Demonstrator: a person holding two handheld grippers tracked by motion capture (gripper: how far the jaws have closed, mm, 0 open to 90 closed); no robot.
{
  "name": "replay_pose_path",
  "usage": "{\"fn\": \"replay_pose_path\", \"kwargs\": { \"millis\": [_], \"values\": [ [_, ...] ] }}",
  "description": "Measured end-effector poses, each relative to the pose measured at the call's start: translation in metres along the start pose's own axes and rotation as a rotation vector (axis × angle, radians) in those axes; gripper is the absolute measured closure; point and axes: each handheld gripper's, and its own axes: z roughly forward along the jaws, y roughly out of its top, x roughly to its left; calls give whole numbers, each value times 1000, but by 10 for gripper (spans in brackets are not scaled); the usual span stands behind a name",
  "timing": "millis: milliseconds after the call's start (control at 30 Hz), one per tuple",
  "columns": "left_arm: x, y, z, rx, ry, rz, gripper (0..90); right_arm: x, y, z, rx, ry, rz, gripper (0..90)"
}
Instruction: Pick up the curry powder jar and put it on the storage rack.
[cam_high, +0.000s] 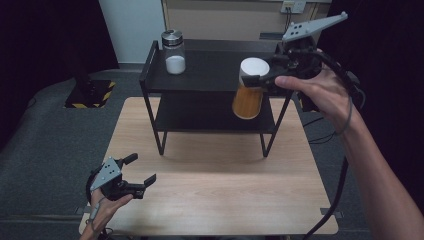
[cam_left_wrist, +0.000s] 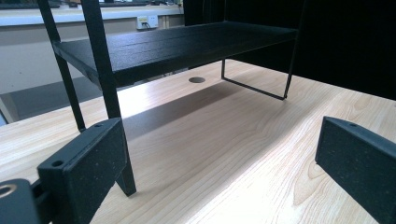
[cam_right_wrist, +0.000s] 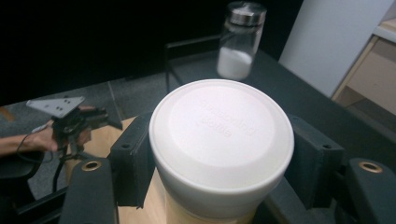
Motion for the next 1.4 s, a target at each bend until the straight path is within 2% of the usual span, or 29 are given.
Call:
{"fn": "replay_pose_path", "kwargs": {
  "millis": [267,433,600,900,1200,1400],
  "values": [
    [0,0,0,1,-2,4,9,-9,23,9,16,-67,40,340],
    [-1,0,0,1,-3,6,9,-15,33,18,21,-128,75,340],
    [0,1,0,1,-5,9,9,-22,39,27,17,-209,129,340],
    [0,1,0,0,-8,9,9,-33,44,42,12,-385,192,340],
    [0,1,0,-1,-10,11,9,-46,39,48,15,-430,224,340],
    [0,1,1,1,-10,11,9,-53,34,50,30,-433,242,340]
  ]
}}
